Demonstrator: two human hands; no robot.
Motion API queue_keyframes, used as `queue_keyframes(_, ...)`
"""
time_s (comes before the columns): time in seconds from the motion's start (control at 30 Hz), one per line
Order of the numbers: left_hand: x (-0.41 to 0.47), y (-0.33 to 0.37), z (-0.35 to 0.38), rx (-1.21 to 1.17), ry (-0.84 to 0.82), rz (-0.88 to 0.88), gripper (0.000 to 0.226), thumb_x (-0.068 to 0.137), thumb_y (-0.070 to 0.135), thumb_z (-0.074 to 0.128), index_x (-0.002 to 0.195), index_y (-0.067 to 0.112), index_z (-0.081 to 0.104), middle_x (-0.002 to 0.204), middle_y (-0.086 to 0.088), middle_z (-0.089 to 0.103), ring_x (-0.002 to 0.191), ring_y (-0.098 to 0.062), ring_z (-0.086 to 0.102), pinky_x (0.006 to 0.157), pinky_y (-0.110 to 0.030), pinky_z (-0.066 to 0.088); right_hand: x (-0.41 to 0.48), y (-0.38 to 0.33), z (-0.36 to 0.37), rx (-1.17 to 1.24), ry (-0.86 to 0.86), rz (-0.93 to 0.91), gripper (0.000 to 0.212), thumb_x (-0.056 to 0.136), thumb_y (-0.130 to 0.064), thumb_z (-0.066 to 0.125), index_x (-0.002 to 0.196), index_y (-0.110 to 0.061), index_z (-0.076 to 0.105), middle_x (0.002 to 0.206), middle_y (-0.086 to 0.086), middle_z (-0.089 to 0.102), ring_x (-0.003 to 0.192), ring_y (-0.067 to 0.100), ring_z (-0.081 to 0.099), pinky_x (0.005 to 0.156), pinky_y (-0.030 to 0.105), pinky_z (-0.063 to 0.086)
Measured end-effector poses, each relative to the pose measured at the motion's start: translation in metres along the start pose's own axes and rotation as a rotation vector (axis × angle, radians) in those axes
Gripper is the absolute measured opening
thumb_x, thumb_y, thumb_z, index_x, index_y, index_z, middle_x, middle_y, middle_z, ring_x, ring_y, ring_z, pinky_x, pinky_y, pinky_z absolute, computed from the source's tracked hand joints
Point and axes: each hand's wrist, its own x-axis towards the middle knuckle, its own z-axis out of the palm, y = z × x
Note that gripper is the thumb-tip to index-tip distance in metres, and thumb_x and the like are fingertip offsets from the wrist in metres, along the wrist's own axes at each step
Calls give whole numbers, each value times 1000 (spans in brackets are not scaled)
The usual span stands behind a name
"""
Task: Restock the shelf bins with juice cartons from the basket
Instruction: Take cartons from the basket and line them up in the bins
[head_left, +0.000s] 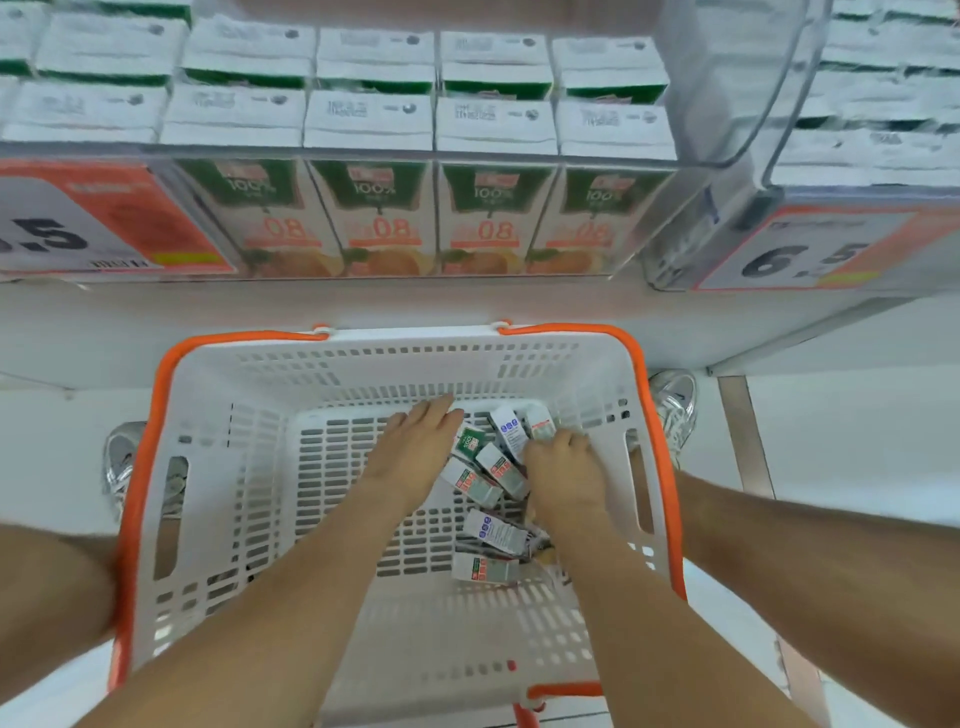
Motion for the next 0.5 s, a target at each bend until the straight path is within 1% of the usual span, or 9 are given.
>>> queue_keyframes(0.07, 10, 1, 10, 47, 8, 8, 92, 84, -7, 72, 160, 16, 25, 167, -6, 25, 153, -29, 24, 119, -44, 29, 3, 5, -4, 18, 70, 0, 42, 95, 3, 51, 133, -12, 62, 132, 22, 59, 125, 39, 54, 98, 44, 53)
queue_keyframes(0.13, 16, 4, 17, 82, 5, -17, 90, 84, -1, 74, 158, 16, 26, 157, -6, 38, 146, -30, 33, 115, -44, 32, 3, 9, -7, 84, 131, -39, 56, 90, 4, 55, 142, -16, 50, 131, 20, 56, 125, 39, 51, 96, 44, 53)
queue_keyframes(0.2, 16, 5, 22, 112, 1, -85, 84, 84, 2, 75, 155, 16, 32, 148, -9, 44, 137, -33, 40, 112, -44, 36, 2, 10, -10, 236, 265, -86, 71, 85, 2, 61, 148, -23, 38, 126, 16, 55, 119, 37, 49, 94, 45, 49)
queue_keyframes(0.23, 14, 5, 24, 127, -2, -131, 79, 85, 7, 77, 153, 15, 36, 144, -10, 46, 133, -34, 43, 110, -45, 38, 2, 10, -12, 326, 348, -102, 68, 87, -3, 62, 147, -24, 37, 123, 14, 57, 115, 35, 50, 92, 46, 48)
queue_keyframes(0.3, 7, 2, 29, 113, -10, -223, 72, 89, 16, 77, 151, 13, 40, 141, -12, 49, 131, -33, 48, 107, -46, 43, 4, 9, -13, 557, 437, -119, 49, 97, -17, 60, 143, -20, 43, 122, 10, 60, 112, 31, 51, 92, 44, 46)
queue_keyframes(0.37, -1, 0, 31, 38, -35, -279, 67, 92, 18, 74, 149, 11, 39, 140, -12, 51, 126, -31, 55, 100, -42, 50, 6, 7, -19, 878, 347, -77, 35, 106, -25, 53, 139, -17, 48, 124, 12, 62, 109, 29, 58, 85, 36, 46)
queue_keyframes(0.4, -6, -2, 31, -4, -46, -300, 63, 92, 16, 73, 146, 10, 40, 137, -12, 55, 120, -29, 60, 91, -38, 53, 6, 6, -24, 999, 290, -46, 31, 108, -27, 49, 138, -17, 49, 122, 13, 64, 102, 28, 62, 78, 32, 45)
queue_keyframes(0.47, -18, -8, 28, -128, -78, -367, 57, 90, 17, 72, 137, 9, 41, 122, -8, 64, 99, -24, 65, 71, -33, 52, 2, 6, -35, 1159, 216, -3, 26, 110, -26, 45, 134, -18, 53, 114, 13, 69, 88, 25, 69, 66, 31, 49)
queue_keyframes(0.5, -25, -13, 26, -228, -86, -420, 57, 87, 20, 75, 134, 11, 42, 113, -6, 67, 89, -22, 64, 66, -33, 52, -2, 6, -42, 1248, 181, 9, 23, 111, -23, 45, 131, -17, 56, 111, 12, 70, 83, 23, 71, 62, 30, 53)
